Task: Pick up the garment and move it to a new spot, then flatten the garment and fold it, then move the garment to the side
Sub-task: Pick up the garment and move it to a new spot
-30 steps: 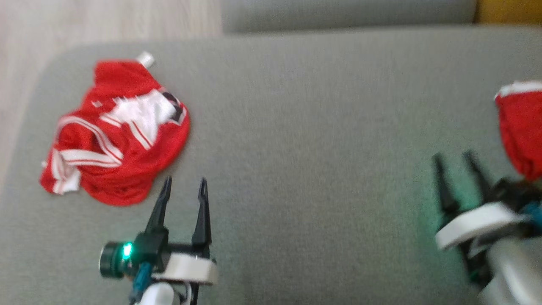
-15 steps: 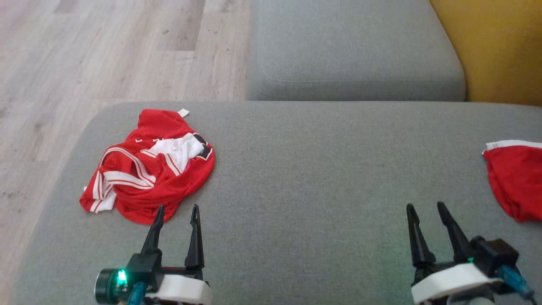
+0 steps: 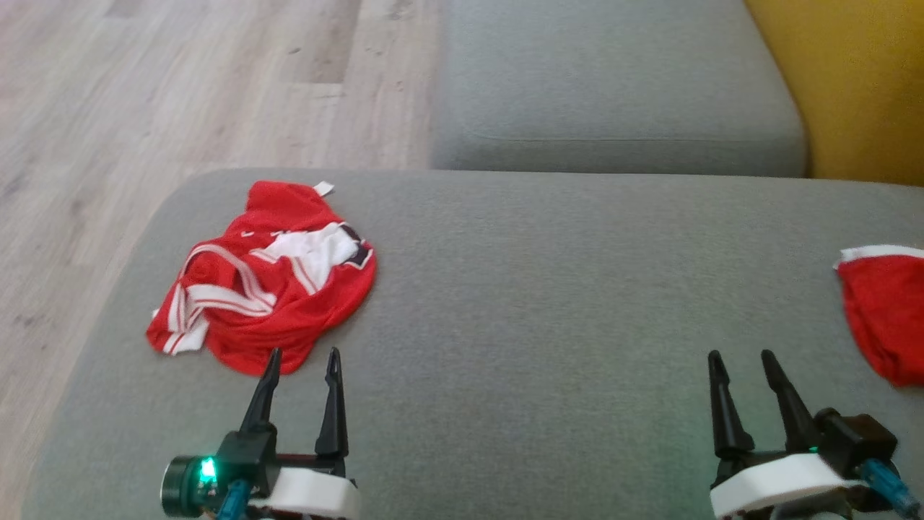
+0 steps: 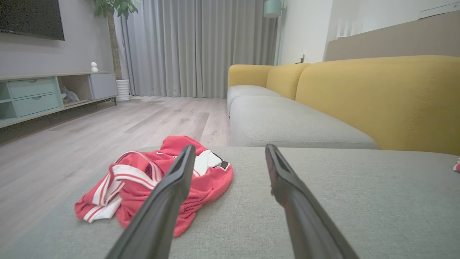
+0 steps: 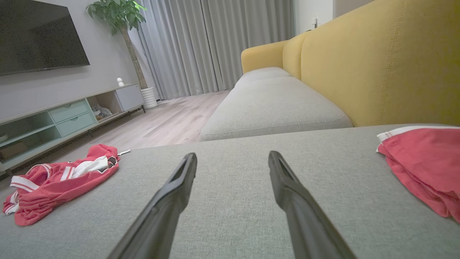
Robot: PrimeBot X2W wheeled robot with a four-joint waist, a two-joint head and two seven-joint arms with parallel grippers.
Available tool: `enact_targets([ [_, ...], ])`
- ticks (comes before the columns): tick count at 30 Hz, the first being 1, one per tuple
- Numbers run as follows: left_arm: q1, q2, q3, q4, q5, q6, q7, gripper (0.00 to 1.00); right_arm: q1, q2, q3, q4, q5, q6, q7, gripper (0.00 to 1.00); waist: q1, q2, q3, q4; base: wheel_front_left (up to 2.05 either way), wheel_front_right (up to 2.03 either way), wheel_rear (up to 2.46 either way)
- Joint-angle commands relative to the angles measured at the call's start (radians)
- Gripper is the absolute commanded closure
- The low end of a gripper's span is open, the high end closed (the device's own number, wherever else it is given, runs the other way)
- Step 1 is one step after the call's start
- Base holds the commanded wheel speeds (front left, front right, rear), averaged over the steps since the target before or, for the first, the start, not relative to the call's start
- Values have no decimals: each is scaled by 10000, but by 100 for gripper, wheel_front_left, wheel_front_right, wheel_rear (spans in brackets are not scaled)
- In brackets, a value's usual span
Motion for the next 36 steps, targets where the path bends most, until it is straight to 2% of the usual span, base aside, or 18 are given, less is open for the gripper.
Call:
enact_targets([
  [1,-453,-1,433,-343,166,15,-51,0,-244,-26,78,-413,-108,-7,-108,0,0,-1,109,386,0,0,0],
  [5,-449,-1,603,-554,263,120,-51,0,-281,47,-157,-487,-163,-7,-108,0,0,-1,281,1204,0,0,0],
  [6,-449,-1,603,-554,263,120,-51,0,-281,47,-157,-487,-163,-7,-108,0,0,-1,281,1204,0,0,0],
  [9,-393,-1,793,-711,327,172,-51,0,-331,91,-373,-539,-212,-7,-108,0,0,-1,455,2011,0,0,0],
  [14,-405,5,1178,-883,408,40,-51,0,-522,112,-796,-639,-344,-7,-108,0,0,-1,856,3254,0,0,0],
  [18,-445,5,1494,-958,442,-44,-51,0,-662,-5,-972,-651,-426,-7,-108,0,0,-1,1166,3805,0,0,0],
  [23,-895,4,1722,-991,478,-250,-51,0,-794,-368,-1000,-716,-505,-7,-108,0,0,-1,1825,3988,0,0,0],
  [29,-2866,1,1714,-733,305,-556,-51,0,-1534,-1491,-881,-929,-584,-7,-108,0,0,-1,3600,3613,0,0,0],
  [32,-4174,1,1587,315,104,-747,-51,0,-1927,-2102,-811,-1012,-586,-7,-108,0,0,-1,4465,3374,0,0,0],
  [36,-6079,0,1351,2623,-651,-1014,62,0,-2307,-2880,-746,-1121,-559,-7,-108,0,0,-1,5493,3089,0,0,0],
])
